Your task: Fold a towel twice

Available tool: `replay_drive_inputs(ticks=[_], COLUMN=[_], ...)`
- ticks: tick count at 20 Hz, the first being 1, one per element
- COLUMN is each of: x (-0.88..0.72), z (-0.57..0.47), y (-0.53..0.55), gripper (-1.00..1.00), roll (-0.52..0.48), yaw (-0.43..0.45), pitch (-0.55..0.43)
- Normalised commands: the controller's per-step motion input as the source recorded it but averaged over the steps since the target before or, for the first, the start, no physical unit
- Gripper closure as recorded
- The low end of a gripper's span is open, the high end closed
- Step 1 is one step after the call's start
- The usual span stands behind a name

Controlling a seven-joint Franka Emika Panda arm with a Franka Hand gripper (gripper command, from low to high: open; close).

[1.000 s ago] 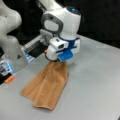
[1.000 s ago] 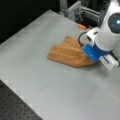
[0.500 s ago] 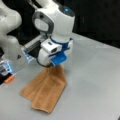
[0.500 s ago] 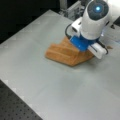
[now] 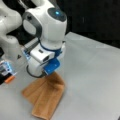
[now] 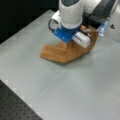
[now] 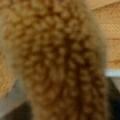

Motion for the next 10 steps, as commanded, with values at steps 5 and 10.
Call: replay_drive_inputs(ticks=[5,10], x=[0.39,0.27], z=[-0.15,-0.15], y=[-0.32,-0.13], gripper=[1.0,1.0], roll=[0.036,0.033], yaw=[0.295,0.233], pitch=[0.102,0.025])
